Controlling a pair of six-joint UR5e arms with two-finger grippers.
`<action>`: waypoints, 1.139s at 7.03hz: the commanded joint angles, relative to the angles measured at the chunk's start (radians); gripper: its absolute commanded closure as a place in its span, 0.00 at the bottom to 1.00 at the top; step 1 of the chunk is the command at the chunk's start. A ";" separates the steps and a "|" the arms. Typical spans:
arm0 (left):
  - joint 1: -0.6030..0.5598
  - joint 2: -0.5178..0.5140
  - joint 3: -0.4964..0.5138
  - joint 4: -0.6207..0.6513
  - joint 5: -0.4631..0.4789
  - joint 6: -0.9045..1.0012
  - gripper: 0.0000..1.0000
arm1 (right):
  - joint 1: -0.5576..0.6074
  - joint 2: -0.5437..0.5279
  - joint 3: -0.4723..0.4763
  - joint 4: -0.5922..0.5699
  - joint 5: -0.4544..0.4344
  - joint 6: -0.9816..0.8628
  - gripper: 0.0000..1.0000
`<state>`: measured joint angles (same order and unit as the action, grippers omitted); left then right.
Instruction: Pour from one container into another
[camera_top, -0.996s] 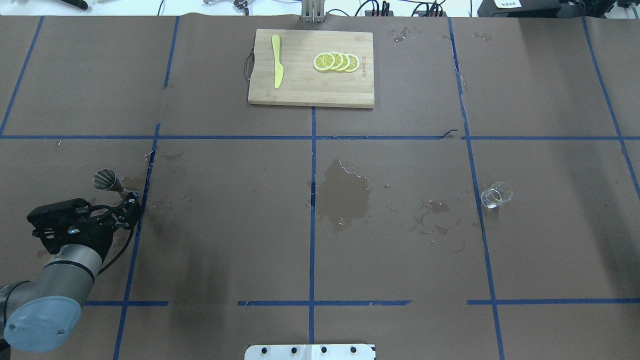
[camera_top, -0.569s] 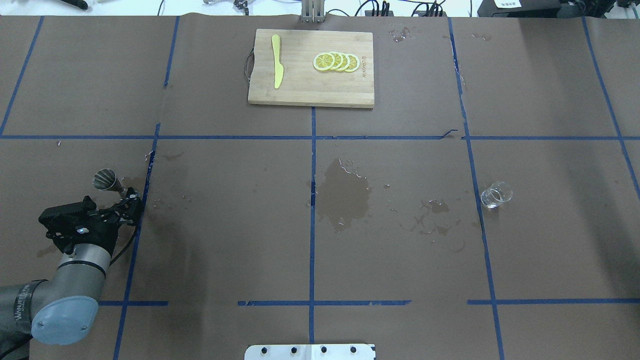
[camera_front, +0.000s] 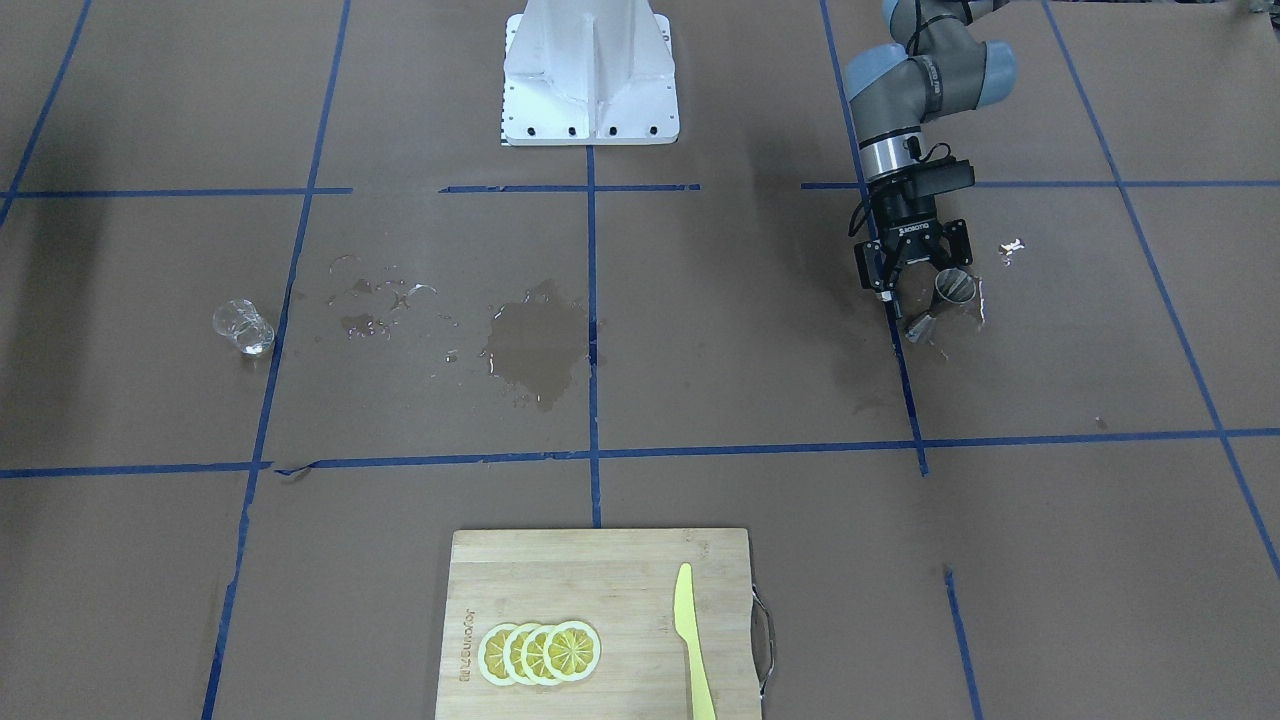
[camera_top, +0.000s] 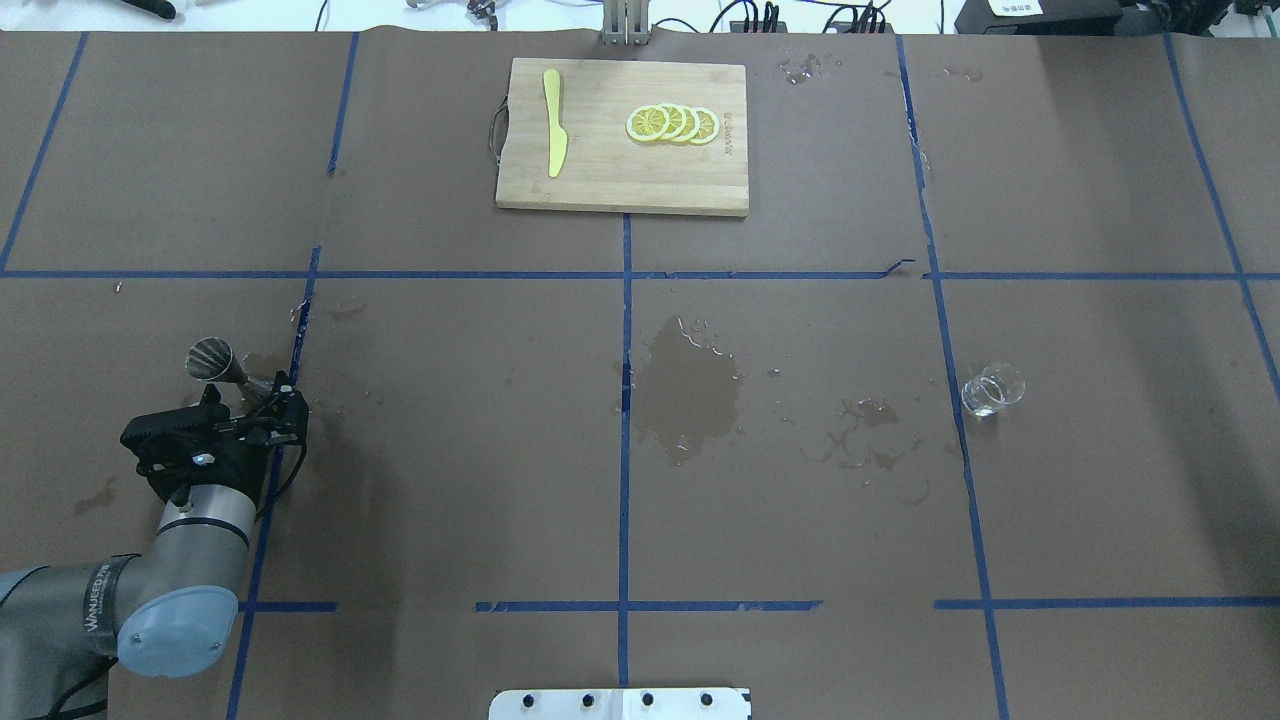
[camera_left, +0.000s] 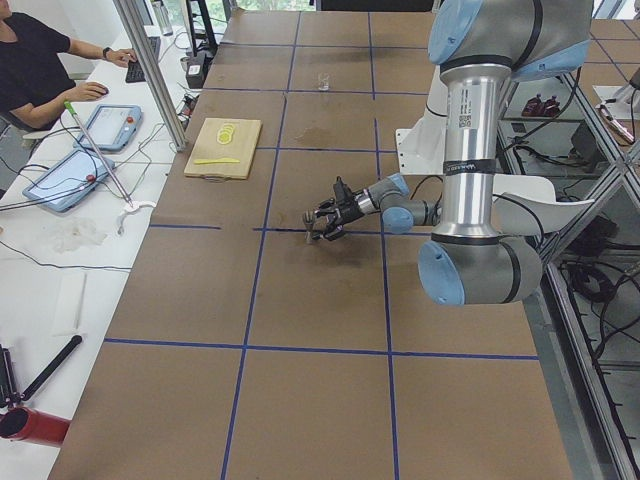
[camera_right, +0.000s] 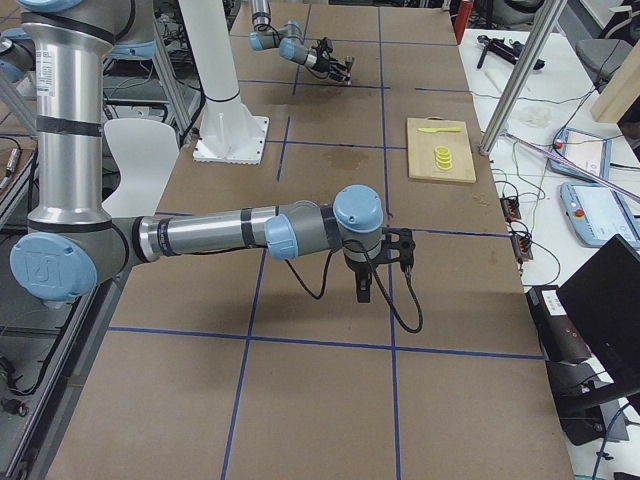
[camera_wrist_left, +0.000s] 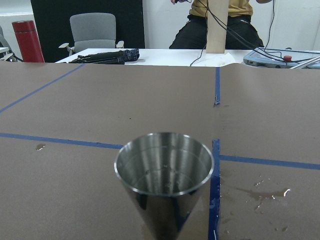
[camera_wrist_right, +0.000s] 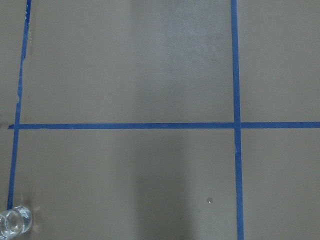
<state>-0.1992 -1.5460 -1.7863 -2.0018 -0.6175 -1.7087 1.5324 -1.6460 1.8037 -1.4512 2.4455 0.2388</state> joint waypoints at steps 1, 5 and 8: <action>-0.008 0.001 0.007 0.000 0.005 0.001 0.31 | 0.000 0.000 0.002 0.000 0.000 0.001 0.00; -0.025 0.006 0.008 0.000 0.007 0.007 0.38 | 0.000 0.000 0.000 0.002 0.000 -0.001 0.00; -0.029 -0.005 0.005 -0.003 0.041 0.006 1.00 | 0.000 0.000 0.000 0.002 0.000 -0.001 0.00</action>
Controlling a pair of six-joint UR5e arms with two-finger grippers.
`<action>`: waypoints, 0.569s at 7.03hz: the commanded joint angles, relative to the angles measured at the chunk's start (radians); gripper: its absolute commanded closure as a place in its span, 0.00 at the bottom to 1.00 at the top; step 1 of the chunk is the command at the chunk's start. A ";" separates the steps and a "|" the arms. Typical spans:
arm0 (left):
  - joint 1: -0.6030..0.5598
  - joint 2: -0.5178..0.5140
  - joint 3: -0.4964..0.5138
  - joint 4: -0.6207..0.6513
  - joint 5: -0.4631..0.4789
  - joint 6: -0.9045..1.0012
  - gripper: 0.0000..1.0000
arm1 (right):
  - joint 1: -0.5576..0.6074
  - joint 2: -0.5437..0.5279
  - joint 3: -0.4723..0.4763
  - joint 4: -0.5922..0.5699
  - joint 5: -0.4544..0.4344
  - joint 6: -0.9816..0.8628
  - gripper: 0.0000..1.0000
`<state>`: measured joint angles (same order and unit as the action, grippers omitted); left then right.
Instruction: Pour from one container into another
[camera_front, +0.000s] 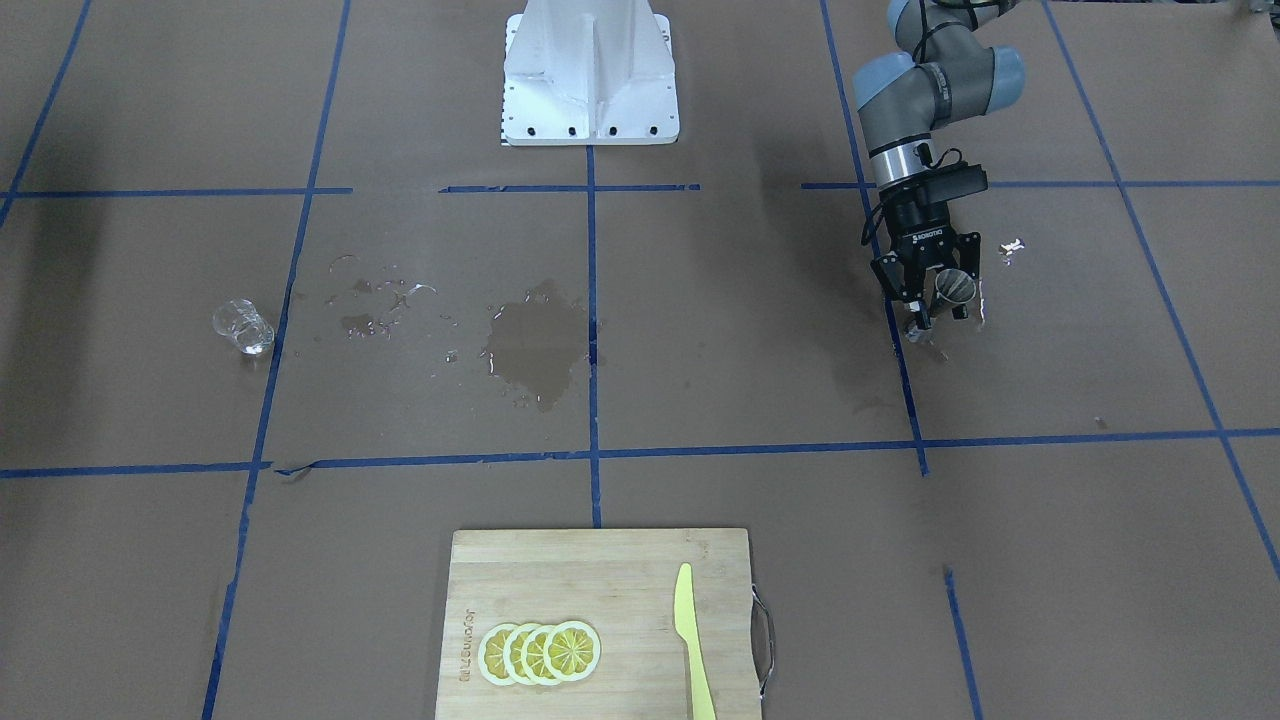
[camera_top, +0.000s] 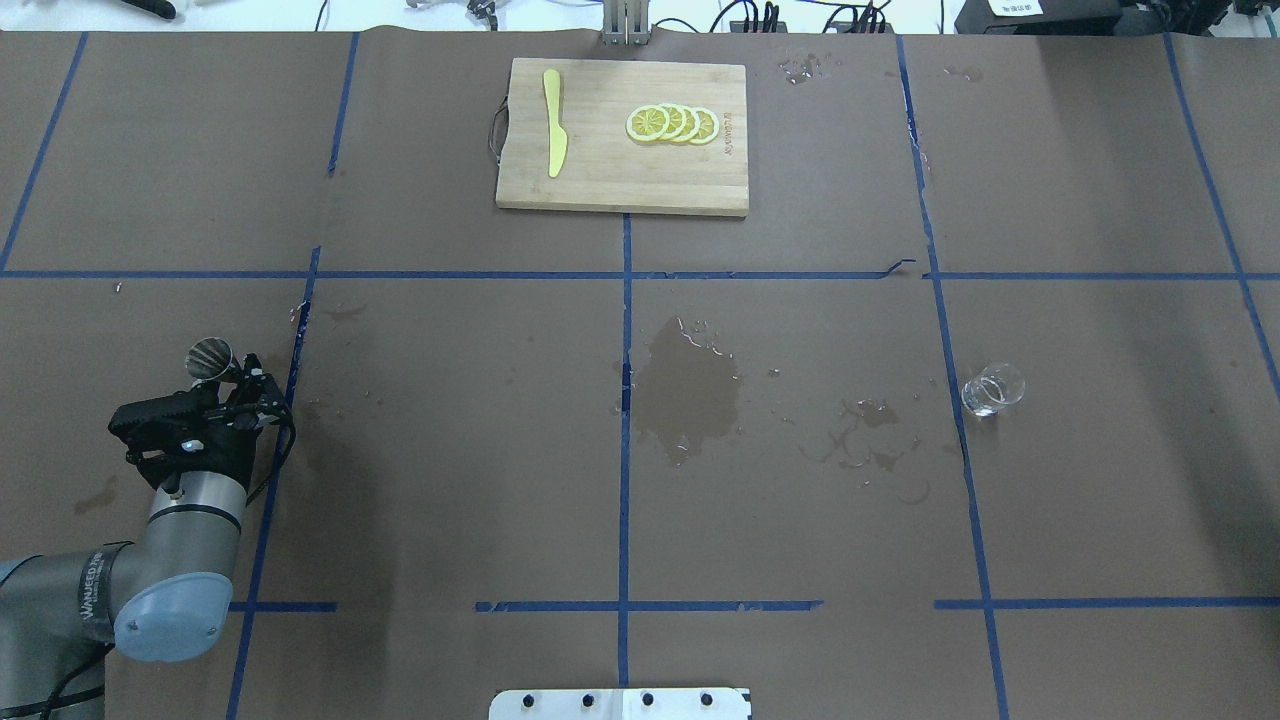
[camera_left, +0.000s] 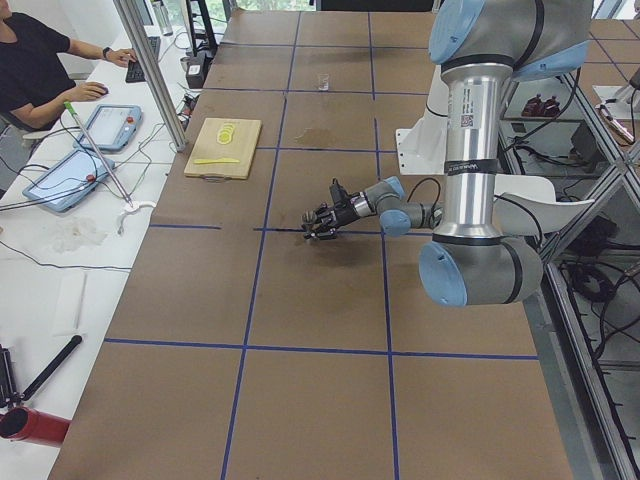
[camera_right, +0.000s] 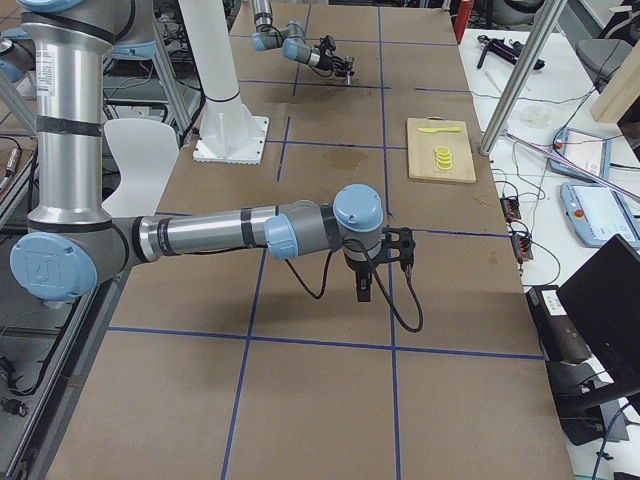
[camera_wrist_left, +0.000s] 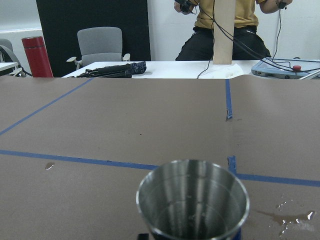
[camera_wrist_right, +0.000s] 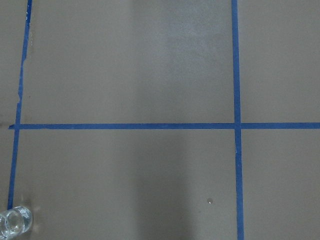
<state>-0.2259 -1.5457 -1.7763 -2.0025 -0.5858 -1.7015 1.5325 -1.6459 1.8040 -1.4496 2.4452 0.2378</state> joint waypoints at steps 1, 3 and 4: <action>-0.003 -0.010 -0.017 -0.011 0.009 -0.003 1.00 | 0.000 -0.002 0.000 0.000 0.000 0.000 0.00; -0.010 -0.010 -0.115 -0.012 0.008 0.006 1.00 | -0.002 -0.002 0.001 0.003 -0.005 0.000 0.00; -0.021 -0.010 -0.139 -0.012 0.007 0.049 1.00 | -0.014 -0.012 0.029 0.017 -0.008 0.000 0.00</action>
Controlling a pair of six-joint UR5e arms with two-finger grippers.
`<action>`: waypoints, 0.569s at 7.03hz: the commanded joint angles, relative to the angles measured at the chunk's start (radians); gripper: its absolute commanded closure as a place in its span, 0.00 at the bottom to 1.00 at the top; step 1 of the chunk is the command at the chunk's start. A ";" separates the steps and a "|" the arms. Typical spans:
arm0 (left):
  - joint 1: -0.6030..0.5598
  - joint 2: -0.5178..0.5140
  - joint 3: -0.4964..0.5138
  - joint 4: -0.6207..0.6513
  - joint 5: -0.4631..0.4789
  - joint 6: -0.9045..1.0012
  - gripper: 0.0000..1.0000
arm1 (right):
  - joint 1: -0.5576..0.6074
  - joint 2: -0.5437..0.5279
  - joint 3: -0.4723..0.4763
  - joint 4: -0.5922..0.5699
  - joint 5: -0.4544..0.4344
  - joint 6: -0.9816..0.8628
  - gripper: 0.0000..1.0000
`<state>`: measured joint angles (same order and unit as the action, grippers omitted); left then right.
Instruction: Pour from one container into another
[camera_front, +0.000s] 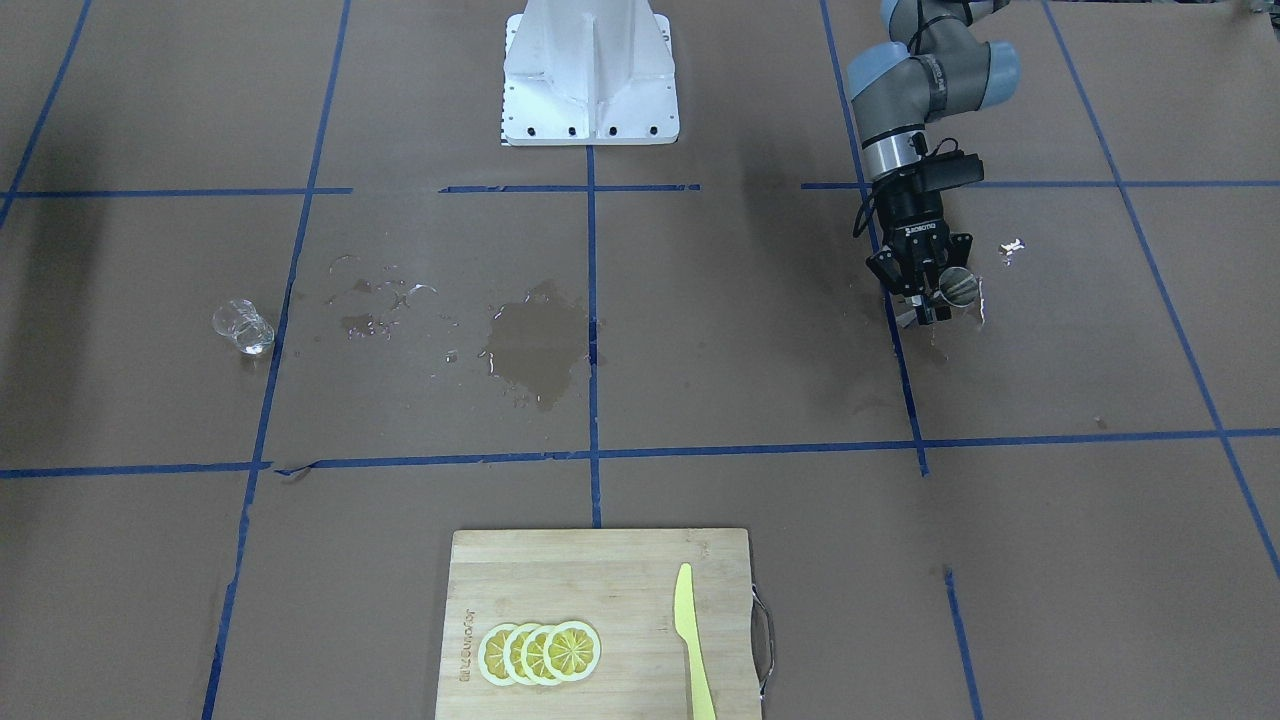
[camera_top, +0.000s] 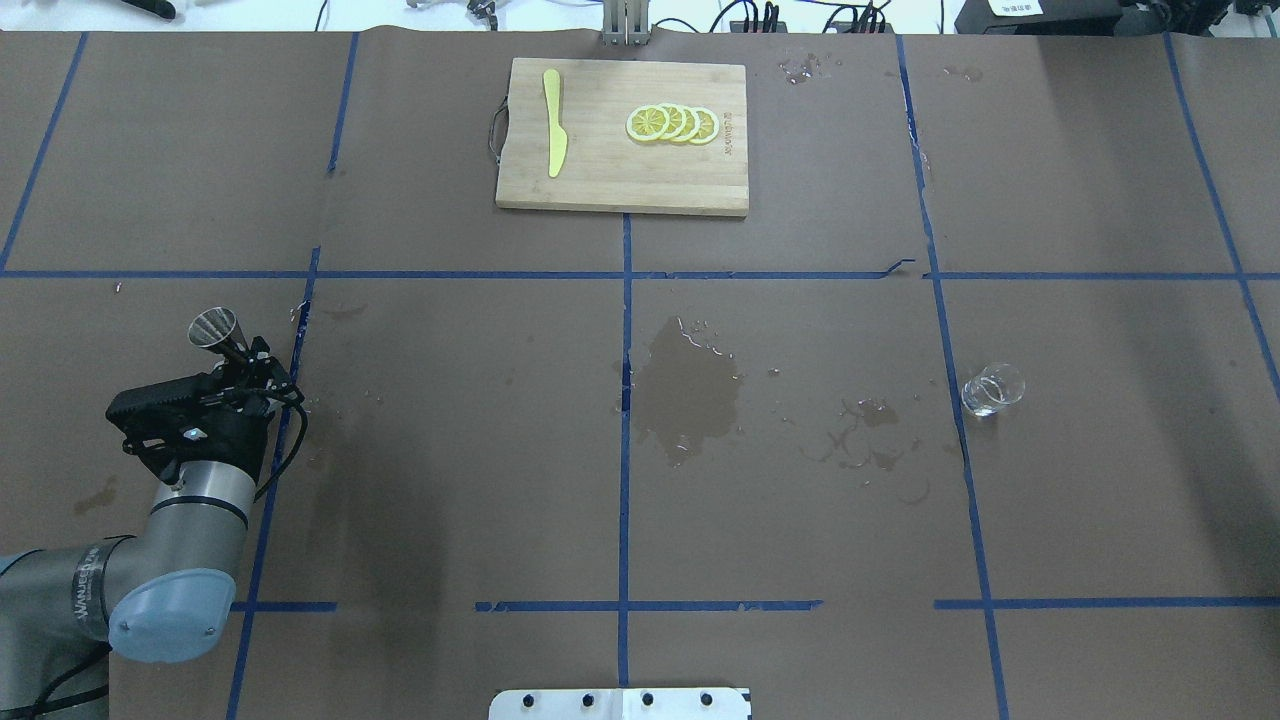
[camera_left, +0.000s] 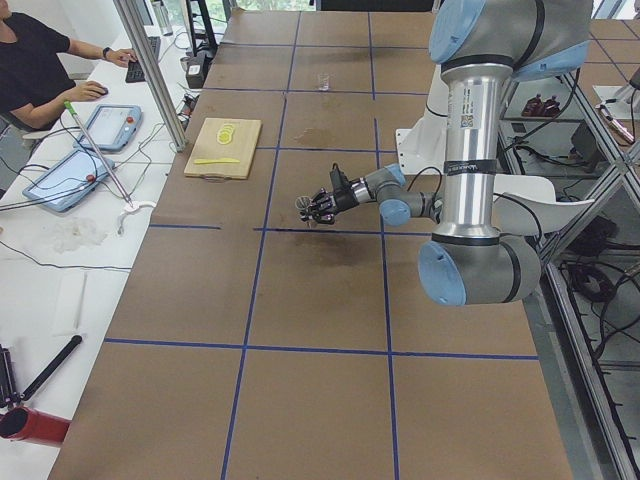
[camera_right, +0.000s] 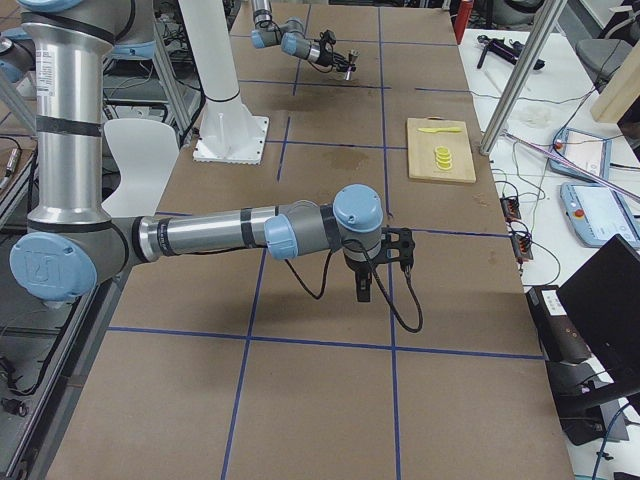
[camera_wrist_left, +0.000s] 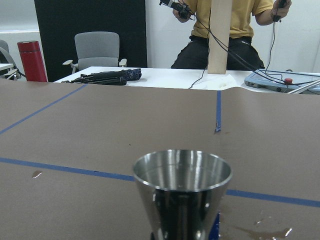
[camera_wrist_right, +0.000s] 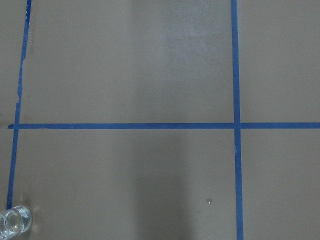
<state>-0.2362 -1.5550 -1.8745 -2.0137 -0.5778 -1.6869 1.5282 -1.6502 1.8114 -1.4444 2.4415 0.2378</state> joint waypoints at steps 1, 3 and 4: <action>-0.024 -0.020 -0.067 -0.002 -0.001 0.094 1.00 | -0.048 -0.032 0.075 0.044 -0.009 0.052 0.00; -0.025 -0.118 -0.071 -0.003 -0.010 0.255 1.00 | -0.216 -0.100 0.169 0.265 -0.105 0.359 0.00; -0.031 -0.157 -0.072 -0.055 -0.011 0.359 1.00 | -0.297 -0.123 0.172 0.386 -0.183 0.470 0.00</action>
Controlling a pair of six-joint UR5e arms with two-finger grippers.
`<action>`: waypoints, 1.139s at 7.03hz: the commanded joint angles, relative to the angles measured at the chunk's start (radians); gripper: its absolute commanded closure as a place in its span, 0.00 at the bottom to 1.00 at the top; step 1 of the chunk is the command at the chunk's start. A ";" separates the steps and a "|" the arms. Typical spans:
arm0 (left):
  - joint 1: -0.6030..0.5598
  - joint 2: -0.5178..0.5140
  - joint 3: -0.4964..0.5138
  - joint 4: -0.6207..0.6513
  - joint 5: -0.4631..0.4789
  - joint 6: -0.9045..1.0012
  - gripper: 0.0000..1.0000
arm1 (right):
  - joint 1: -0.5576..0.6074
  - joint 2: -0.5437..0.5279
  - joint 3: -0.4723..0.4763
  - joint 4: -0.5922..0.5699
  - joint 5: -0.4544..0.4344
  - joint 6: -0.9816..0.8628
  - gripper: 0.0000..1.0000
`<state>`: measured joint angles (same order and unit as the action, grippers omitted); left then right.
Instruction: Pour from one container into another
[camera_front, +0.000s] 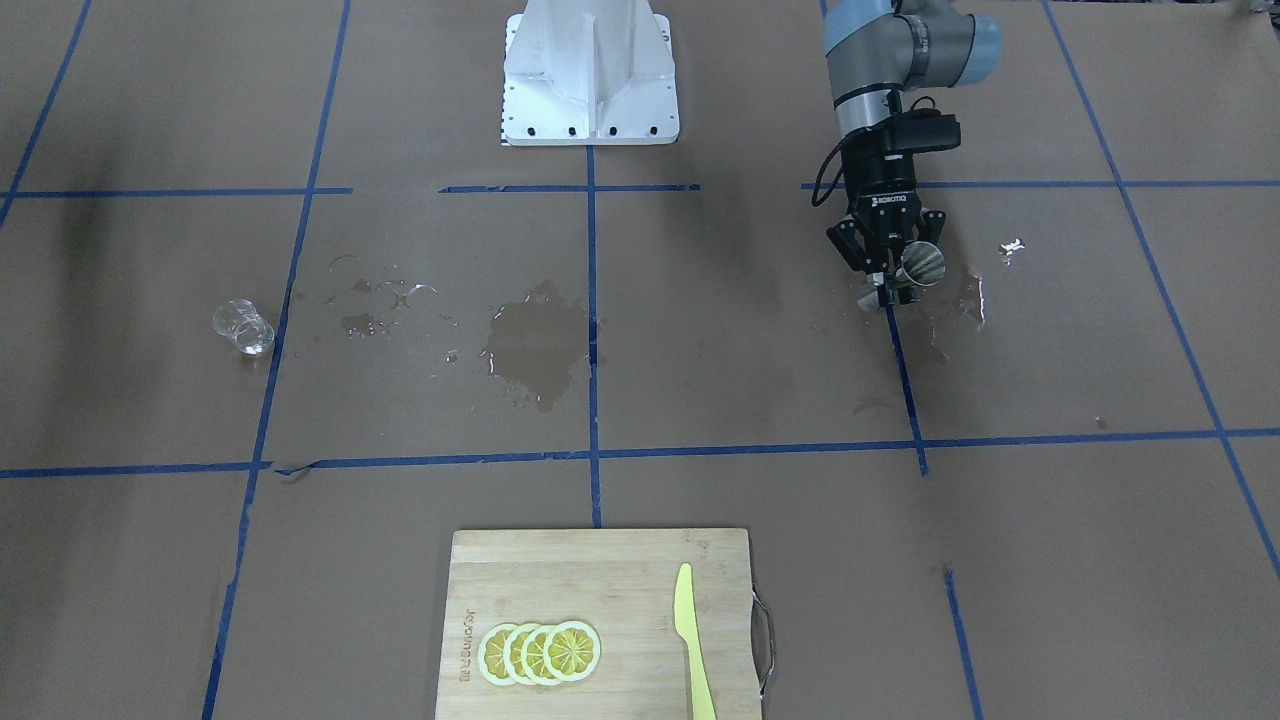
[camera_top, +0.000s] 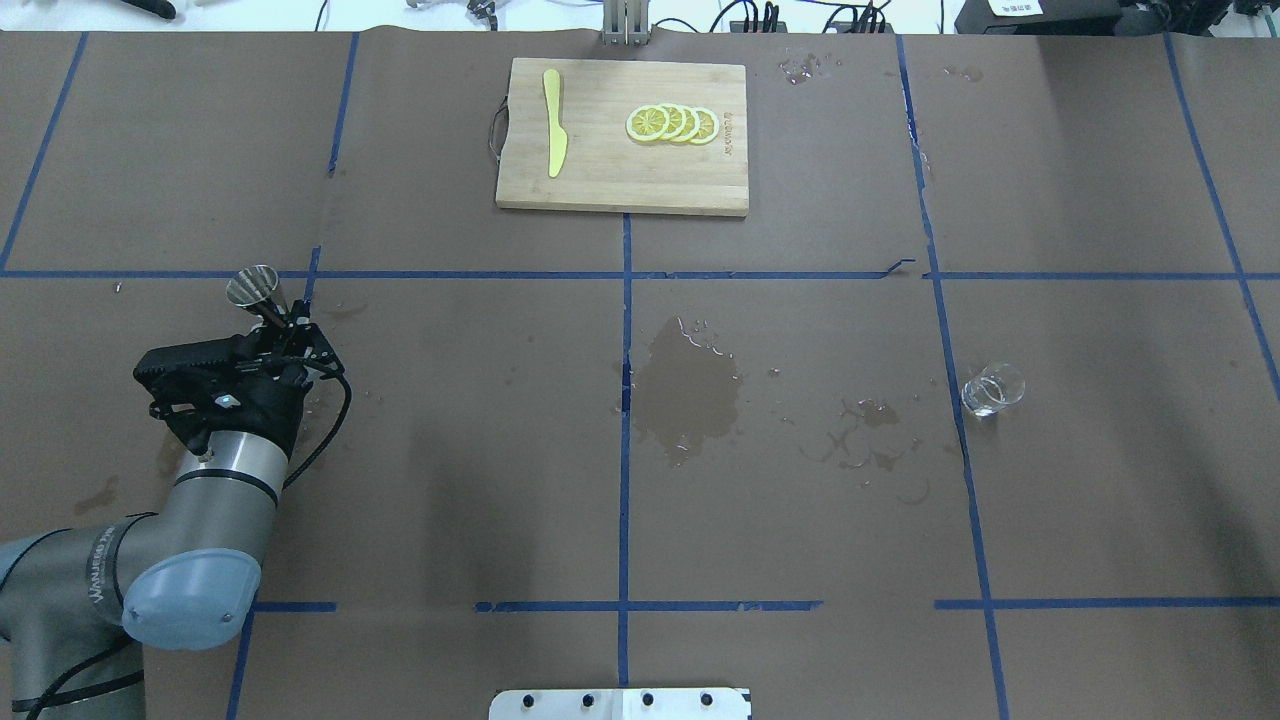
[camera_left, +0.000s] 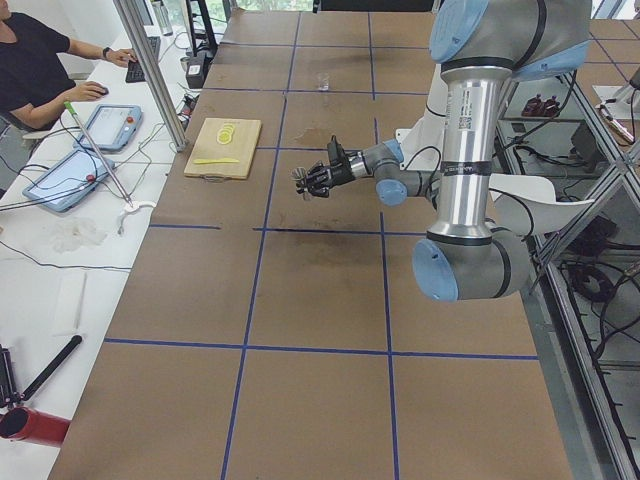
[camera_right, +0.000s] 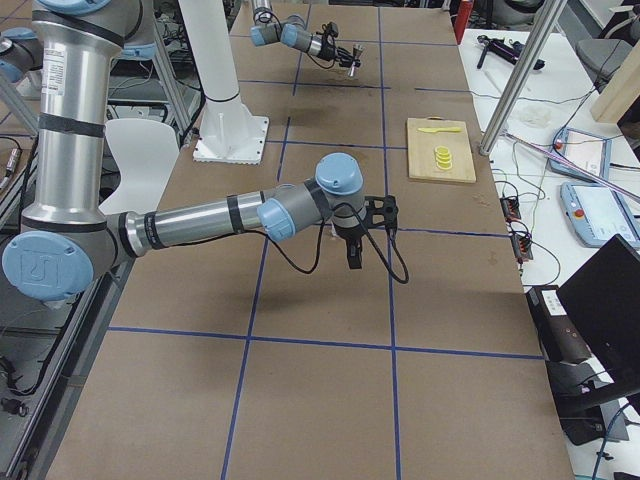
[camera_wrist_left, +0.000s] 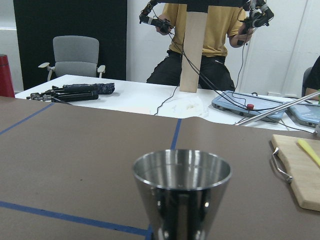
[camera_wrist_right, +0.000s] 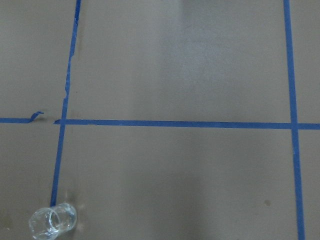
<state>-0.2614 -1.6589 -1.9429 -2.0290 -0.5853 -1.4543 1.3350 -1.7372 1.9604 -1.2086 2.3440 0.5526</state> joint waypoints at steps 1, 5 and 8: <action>-0.013 -0.052 0.004 -0.197 -0.007 0.243 1.00 | -0.181 -0.042 0.023 0.212 -0.153 0.247 0.00; -0.076 -0.047 0.034 -0.444 -0.206 0.468 1.00 | -0.570 -0.094 0.103 0.356 -0.618 0.571 0.00; -0.078 -0.041 0.045 -0.485 -0.241 0.543 1.00 | -0.941 -0.094 0.115 0.362 -1.141 0.762 0.00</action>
<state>-0.3374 -1.7007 -1.9004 -2.4842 -0.8056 -0.9531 0.5337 -1.8311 2.0763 -0.8491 1.4002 1.2653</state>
